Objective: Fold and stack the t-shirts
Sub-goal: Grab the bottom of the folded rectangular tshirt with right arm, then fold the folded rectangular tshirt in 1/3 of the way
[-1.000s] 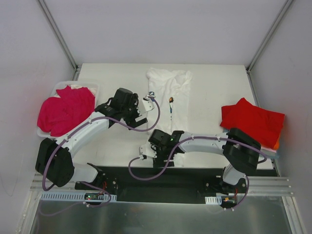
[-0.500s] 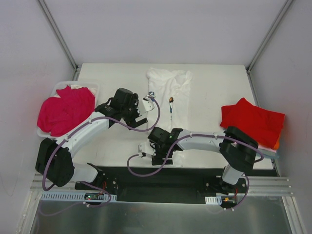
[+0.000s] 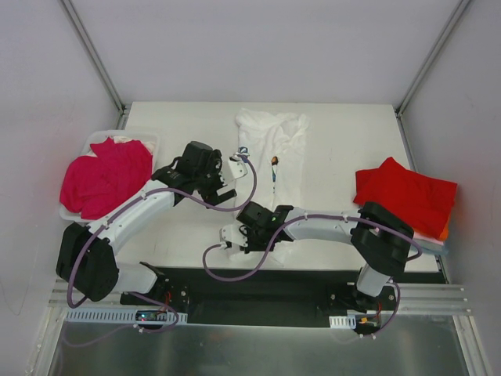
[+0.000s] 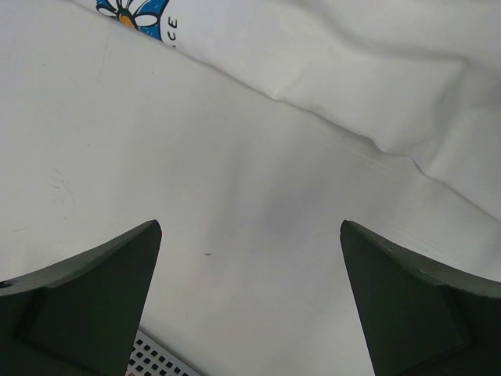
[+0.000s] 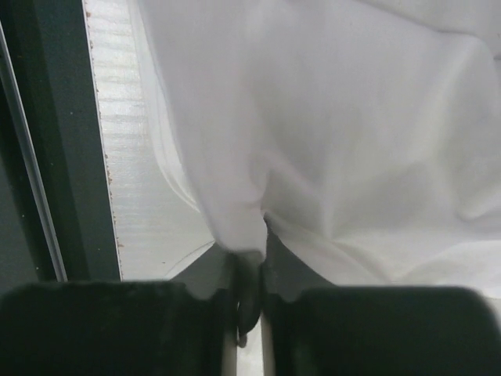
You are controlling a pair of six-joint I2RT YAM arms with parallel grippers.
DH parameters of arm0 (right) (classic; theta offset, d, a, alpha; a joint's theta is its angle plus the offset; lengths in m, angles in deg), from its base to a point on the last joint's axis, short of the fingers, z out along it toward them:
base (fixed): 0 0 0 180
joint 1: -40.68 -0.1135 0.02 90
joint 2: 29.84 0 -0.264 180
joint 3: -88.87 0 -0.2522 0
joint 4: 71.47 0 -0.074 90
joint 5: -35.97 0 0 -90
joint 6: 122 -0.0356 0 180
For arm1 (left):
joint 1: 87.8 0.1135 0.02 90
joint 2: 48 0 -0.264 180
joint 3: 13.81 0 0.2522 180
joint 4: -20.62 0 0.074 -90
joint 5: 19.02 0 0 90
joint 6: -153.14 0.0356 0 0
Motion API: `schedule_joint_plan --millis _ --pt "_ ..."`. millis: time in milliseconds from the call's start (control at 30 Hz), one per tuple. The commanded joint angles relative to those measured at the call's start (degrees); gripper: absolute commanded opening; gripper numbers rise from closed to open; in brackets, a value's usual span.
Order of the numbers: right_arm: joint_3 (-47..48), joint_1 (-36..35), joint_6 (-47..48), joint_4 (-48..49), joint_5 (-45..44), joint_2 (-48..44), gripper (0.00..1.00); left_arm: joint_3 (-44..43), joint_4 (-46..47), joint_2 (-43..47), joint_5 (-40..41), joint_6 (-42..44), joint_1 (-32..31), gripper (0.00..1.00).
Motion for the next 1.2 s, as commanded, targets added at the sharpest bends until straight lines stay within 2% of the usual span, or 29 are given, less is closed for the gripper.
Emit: schedule_joint_plan --millis 0,300,600,867,1167 --pt "-0.9 -0.5 -1.4 -1.3 4.4 2.2 0.01 0.1 0.9 2.0 0.2 0.4 0.7 0.99" --pt "0.2 -2.1 -0.7 -5.8 6.1 -0.6 0.01 -0.6 1.3 1.6 -0.7 -0.1 3.0 0.99" --pt "2.4 -8.8 -1.3 -11.1 6.1 -5.2 0.01 -3.5 2.0 -1.2 -1.9 -0.8 4.0 0.99" --pt "4.6 -6.9 0.0 -11.4 0.5 -6.5 0.01 -3.6 2.2 -2.3 -2.0 -1.1 4.0 0.99" --pt "10.9 -1.6 3.0 -15.9 -12.0 -8.1 0.01 -1.8 3.8 -1.6 -1.6 -1.1 4.7 0.99"
